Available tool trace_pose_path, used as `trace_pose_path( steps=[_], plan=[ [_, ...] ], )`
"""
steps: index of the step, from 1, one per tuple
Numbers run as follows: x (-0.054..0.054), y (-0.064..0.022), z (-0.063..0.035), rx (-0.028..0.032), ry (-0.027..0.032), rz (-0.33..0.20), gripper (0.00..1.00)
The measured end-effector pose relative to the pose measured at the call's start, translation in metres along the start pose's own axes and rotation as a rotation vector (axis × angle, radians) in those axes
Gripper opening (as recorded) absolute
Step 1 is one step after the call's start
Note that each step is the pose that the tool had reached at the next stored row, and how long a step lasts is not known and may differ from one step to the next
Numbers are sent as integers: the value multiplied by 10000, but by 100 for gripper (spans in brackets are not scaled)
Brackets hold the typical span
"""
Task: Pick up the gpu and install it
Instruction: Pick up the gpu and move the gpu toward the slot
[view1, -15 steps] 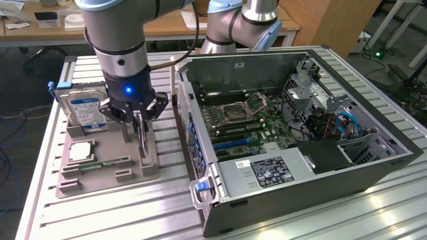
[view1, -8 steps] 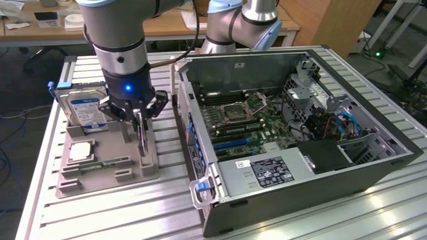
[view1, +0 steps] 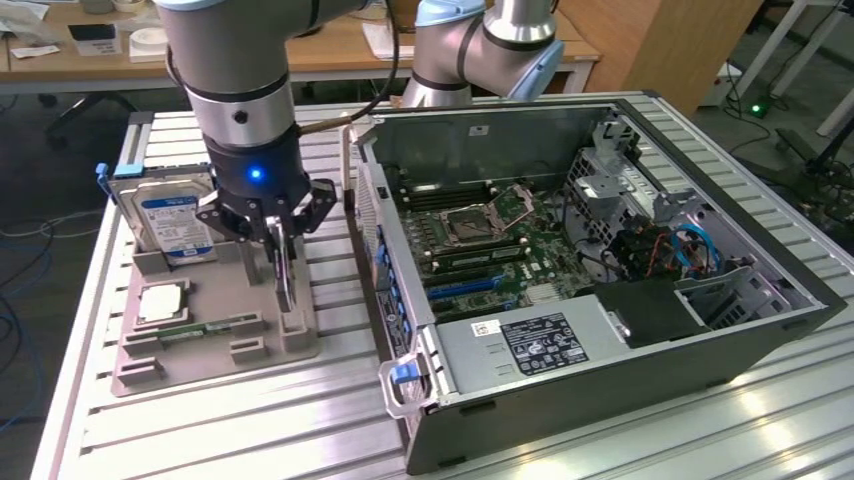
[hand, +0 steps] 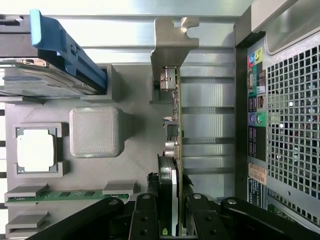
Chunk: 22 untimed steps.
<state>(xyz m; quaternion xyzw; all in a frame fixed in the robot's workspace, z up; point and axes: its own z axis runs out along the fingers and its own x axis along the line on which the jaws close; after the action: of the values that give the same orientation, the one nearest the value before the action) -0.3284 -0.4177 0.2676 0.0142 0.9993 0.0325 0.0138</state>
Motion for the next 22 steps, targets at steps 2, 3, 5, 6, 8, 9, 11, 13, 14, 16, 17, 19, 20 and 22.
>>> trace_pose_path(
  steps=[2, 3, 5, 6, 8, 9, 11, 13, 14, 16, 17, 19, 20, 22],
  plan=[
    [0, 0, -12, -26, 2, 0, 27],
    [0, 1, -19, -29, 1, 1, 27],
    [0, 2, -34, -34, 0, 1, 27],
    [-1, 3, -43, -34, 1, 1, 27],
    [-1, 3, -60, -34, 0, 1, 27],
    [-1, 4, -69, -34, 1, 1, 27],
    [-2, 5, -81, -35, 0, 1, 27],
    [-2, 6, -89, -40, 0, 1, 27],
    [-2, 6, -92, -42, -1, 1, 27],
    [-3, 5, -99, -64, 1, 1, 27],
    [-3, 6, -104, -81, 2, 1, 27],
    [-3, 7, -120, -103, 3, 4, 27],
    [-3, 8, -127, -109, 2, 4, 27],
    [-3, 8, -141, -126, 3, 4, 27]
  ],
)
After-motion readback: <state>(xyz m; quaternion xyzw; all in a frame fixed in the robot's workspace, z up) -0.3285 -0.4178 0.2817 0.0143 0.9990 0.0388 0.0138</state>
